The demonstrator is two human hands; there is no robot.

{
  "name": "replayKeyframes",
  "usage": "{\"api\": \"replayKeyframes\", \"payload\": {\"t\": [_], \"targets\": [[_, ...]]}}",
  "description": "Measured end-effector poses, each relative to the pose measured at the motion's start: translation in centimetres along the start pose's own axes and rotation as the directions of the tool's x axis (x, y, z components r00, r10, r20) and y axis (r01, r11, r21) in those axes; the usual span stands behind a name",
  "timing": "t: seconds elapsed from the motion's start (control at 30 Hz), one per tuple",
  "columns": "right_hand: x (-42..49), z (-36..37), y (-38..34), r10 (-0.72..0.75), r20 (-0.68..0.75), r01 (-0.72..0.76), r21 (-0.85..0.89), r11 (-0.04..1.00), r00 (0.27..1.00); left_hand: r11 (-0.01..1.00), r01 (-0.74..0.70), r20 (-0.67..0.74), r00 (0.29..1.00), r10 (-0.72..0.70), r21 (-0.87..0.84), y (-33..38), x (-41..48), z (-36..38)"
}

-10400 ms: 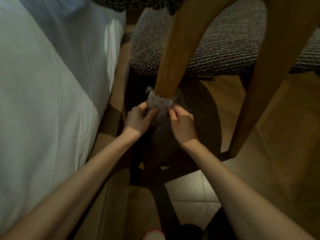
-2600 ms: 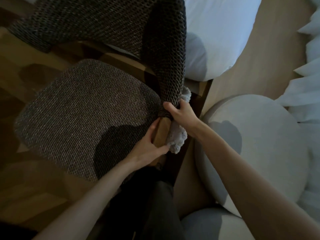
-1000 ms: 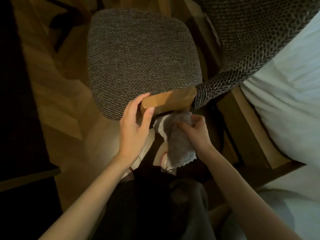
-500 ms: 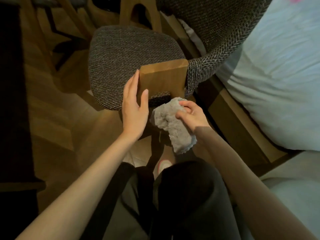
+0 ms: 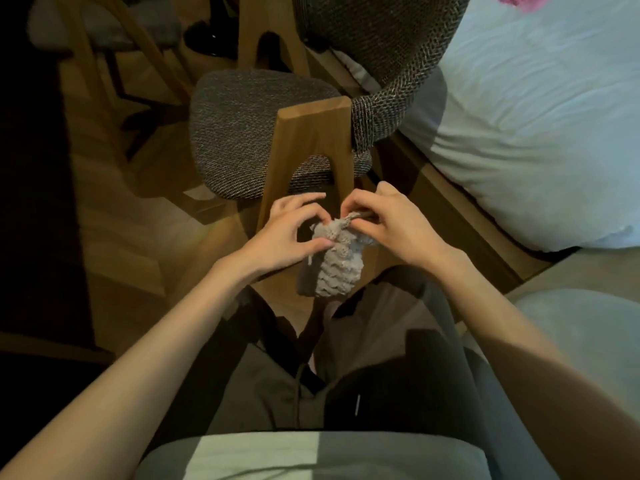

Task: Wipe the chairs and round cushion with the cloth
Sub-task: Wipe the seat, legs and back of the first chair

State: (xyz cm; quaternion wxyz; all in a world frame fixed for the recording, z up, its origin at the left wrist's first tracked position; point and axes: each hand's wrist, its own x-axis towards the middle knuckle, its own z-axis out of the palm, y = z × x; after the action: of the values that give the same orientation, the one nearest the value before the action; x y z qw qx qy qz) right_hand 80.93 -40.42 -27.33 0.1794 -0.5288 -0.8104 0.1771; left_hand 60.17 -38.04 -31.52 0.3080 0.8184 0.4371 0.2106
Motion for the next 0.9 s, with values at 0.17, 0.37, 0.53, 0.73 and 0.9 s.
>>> {"api": "replayKeyframes", "payload": {"t": [0.17,0.37,0.53,0.73,0.9], "targets": [[0.1,0.2,-2.2,-0.026,-0.095,0.024,-0.021,1.0,0.995,0.979,0.043,-0.021,0.999,-0.049,-0.199,0.5,-1.8,-1.2],[1.0,1.9,-2.6,0.051,-0.251,-0.073,-0.082,0.994,0.967,0.987,0.121,-0.175,0.975,-0.138,-0.106,-2.1,-3.1,-3.8],[2.8,2.4,-2.4,0.161,-0.312,-0.2,-0.1,0.975,0.936,0.976,0.217,-0.306,0.928,-0.211,-0.016,-3.8,-2.2,-5.6],[6.9,2.3,-1.1,0.226,-0.473,-0.227,0.056,0.972,0.851,0.9,0.421,-0.678,0.631,-0.378,-0.111,-4.2,2.6,-5.0],[11.6,3.3,0.5,0.323,-0.549,-0.137,0.351,0.926,0.771,0.917,0.339,-0.811,0.464,-0.358,-0.211,-5.2,7.8,-4.4]]}}
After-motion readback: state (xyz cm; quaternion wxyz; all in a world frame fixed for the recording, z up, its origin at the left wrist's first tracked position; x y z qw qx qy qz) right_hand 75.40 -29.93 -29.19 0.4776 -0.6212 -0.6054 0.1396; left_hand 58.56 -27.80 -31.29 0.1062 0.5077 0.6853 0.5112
